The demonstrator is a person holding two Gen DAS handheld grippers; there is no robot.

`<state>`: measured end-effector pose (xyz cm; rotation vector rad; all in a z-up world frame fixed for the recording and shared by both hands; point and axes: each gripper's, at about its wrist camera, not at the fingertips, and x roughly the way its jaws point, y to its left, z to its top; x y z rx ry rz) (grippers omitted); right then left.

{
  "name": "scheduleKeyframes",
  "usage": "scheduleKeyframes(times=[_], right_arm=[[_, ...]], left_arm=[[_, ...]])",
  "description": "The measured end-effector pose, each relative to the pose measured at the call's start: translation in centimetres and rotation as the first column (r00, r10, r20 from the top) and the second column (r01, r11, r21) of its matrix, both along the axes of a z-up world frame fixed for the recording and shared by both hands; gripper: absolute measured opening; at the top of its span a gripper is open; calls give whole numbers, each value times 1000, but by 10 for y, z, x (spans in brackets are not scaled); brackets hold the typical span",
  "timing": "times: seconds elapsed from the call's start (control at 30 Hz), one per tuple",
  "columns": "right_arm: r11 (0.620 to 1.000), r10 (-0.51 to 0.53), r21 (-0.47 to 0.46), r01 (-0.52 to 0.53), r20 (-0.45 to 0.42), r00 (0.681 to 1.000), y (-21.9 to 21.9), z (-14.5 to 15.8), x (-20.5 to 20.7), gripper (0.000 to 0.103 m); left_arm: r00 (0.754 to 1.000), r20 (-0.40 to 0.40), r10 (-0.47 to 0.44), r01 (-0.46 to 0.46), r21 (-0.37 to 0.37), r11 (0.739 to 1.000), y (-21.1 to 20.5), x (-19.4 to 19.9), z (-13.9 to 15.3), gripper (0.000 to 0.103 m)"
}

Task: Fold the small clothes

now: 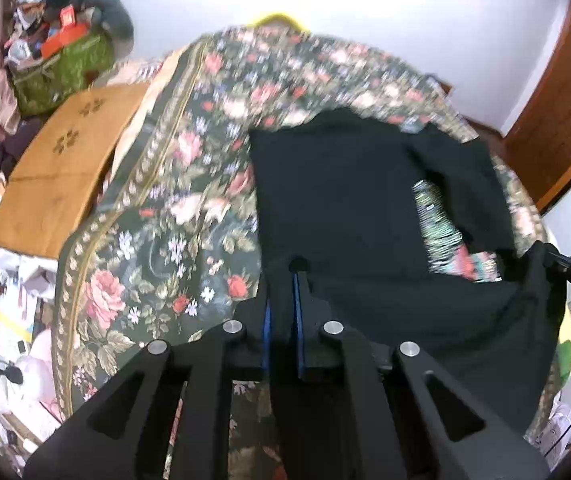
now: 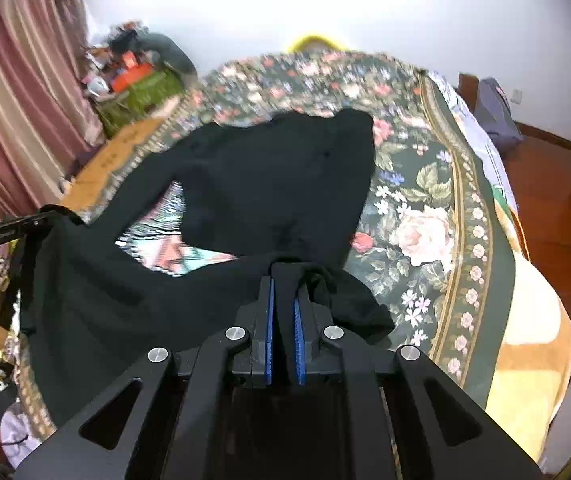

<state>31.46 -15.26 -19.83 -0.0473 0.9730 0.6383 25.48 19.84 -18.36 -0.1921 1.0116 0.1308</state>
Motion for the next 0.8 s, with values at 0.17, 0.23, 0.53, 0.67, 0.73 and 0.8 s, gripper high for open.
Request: scheduleKeyframes(times=[0.17, 0.23, 0.53, 0.67, 0.73, 0.8], right_arm=[[998, 8, -55, -10, -40, 999, -7, -10, -10, 48], [998, 12, -66, -14, -19, 1000, -15, -5, -22, 51], [997, 9, -73, -11, -30, 1000, -46, -2, -64, 59], [998, -10, -62, 7, -57, 998, -57, -10, -80, 59], [998, -21, -53, 17, -73, 997, -61, -13, -86, 59], [999, -32, -41, 28, -87, 996, -65, -17, -91, 59]], left_arm=[[997, -72, 34, -37, -39, 999, 10, -11, -15, 41], [997, -63, 38, -41, -41, 998, 9, -24, -10, 50], [996, -61, -59, 55, -66, 996, -27, -78, 9, 53], [991, -75, -107, 101, -71, 992, -51, -97, 4, 53], [988, -96, -119, 112, -66, 991, -59, -102, -3, 53], [985, -117, -123, 115, -71, 991, -64, -106, -13, 53]])
